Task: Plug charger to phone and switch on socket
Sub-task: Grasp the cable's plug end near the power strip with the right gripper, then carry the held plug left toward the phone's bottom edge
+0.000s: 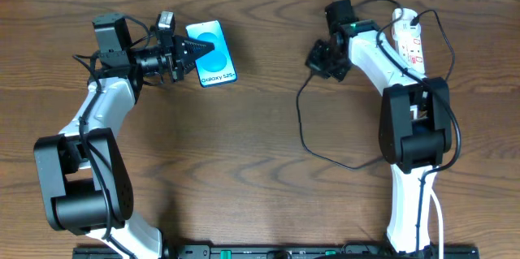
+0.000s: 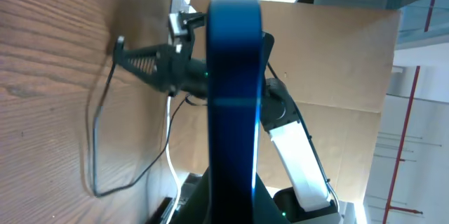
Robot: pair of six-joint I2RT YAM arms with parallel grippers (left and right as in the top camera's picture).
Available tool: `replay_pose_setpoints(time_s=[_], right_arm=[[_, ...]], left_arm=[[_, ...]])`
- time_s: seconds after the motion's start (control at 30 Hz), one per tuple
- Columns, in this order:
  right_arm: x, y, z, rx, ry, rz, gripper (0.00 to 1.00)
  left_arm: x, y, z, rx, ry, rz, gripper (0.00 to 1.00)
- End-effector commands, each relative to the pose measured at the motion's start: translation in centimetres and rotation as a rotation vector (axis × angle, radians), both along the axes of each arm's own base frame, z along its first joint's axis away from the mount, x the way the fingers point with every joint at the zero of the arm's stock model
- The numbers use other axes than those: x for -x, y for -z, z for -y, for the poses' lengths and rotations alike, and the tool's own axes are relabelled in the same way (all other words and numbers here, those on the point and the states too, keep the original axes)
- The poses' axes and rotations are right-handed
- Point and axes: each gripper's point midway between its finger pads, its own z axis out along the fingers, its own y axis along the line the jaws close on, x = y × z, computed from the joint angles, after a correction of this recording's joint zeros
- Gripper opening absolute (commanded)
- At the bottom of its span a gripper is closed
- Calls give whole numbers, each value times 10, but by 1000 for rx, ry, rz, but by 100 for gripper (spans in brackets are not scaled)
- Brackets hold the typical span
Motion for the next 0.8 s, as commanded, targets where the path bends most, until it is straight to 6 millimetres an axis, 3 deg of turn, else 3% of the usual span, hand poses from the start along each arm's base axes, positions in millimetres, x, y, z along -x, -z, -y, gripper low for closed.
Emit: replay_pose_setpoints(time_s=[0.0,0.1,0.43,0.5,0.67,0.77], right_arm=[[29,-75,-54,-361,-519,200,1],[64,-112,-71,-544,-716,267,1],[158,-175,-76,-838,-1083,400,1],[167,-182,-76,-874,-1113,426,1],[174,-177,-77,-881,-1103,384,1],[180,-174,-80,-892,-1098,353,1]], left_arm=[[7,-19,2,-7,42,129,7],[8,-20,2,-8,51,150,7],[14,-21,12,-3,95,187,8],[17,-21,22,-3,119,195,7],[32,-23,55,7,222,249,7],[31,-21,60,-7,216,250,7]])
